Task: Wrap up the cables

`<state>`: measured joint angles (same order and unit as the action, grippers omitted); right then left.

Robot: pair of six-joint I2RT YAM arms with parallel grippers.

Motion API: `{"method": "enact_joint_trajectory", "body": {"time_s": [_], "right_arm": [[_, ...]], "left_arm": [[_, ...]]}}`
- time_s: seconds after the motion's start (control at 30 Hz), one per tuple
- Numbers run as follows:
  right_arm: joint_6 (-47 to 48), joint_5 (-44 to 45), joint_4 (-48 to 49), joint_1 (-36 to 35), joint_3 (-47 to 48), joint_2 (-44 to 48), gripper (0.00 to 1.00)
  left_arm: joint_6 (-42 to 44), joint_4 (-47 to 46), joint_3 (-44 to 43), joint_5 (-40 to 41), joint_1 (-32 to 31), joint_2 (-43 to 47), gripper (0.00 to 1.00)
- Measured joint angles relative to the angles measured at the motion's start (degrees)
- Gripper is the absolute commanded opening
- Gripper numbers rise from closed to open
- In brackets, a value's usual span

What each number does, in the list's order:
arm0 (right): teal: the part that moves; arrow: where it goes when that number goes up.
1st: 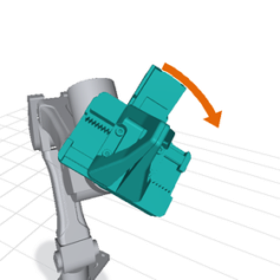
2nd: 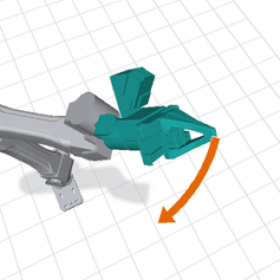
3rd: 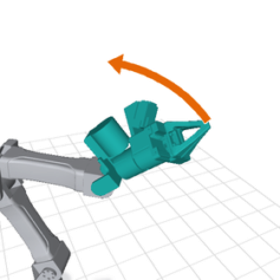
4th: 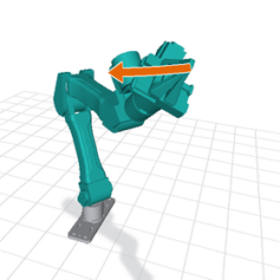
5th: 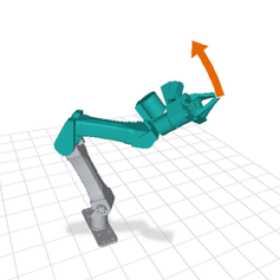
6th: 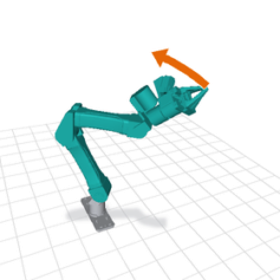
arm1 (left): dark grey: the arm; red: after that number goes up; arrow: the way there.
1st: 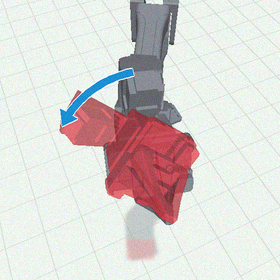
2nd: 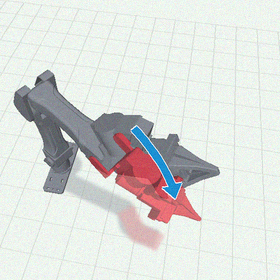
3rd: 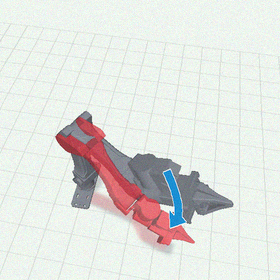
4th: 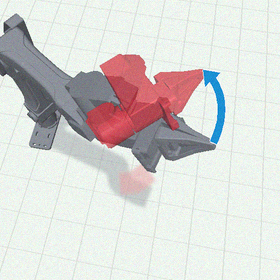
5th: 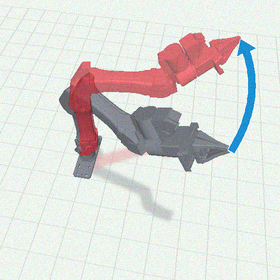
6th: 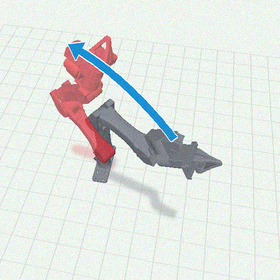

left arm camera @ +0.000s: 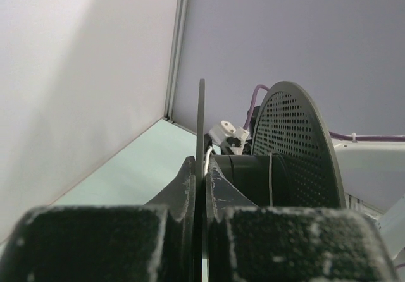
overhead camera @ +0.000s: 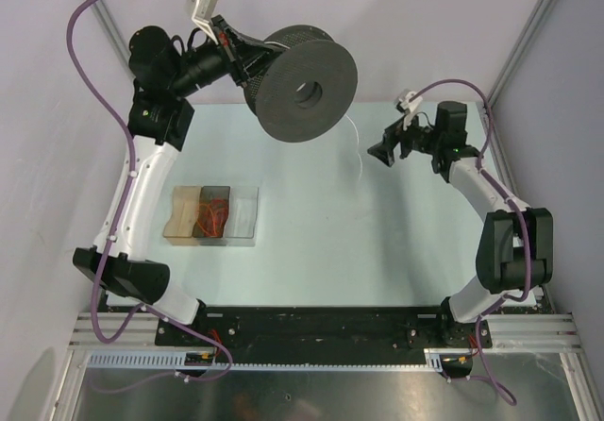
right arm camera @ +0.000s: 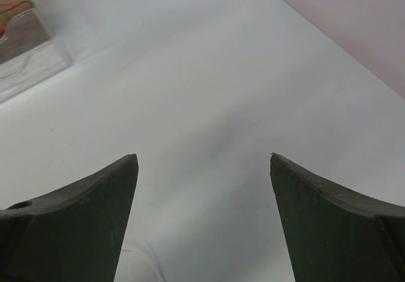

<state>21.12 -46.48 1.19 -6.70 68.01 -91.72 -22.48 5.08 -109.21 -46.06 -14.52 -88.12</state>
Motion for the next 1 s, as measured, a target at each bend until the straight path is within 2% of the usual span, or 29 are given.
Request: {"method": "enact_joint_trajectory", "body": {"time_s": [0.2,0.33,0.53,0.7,0.77,0.8,1.0], "right_arm": [[-6.71,0.35,-0.59,5.09,-0.37,0.83,0.95],[-13.31,-2.27,-0.46,5.11,-5.09,6.19,0.98],[-18.88,-4.48,3.19,0.76,-15.43,16.59,0.99],[-20.74,-3.37,8.39,-3.96,-18.51,16.48,0.98],[-20.94,-2.23,11.15,-5.79,-18.56,15.26,0.92],[-20.98,-1.7,12.66,-6.56,-18.56,14.51,0.85],[-21.35,1.03,18.58,-10.1,-18.56,10.12,0.21]], "left_arm": [[-0.02,0.2,1.09,2.86,0.09,0.04,0.0],[-0.46,0.48,1.66,4.7,0.11,0.02,0.0],[-1.68,0.63,1.7,7.02,0.2,0.02,0.0],[-2.8,0.61,2.6,8.07,0.31,0.02,0.0],[-3.41,0.66,3.04,8.55,0.42,0.04,0.0],[-3.67,0.68,3.26,8.83,0.46,0.04,0.0],[-6.4,0.68,6.32,13.99,0.5,1.11,0.0]]}}
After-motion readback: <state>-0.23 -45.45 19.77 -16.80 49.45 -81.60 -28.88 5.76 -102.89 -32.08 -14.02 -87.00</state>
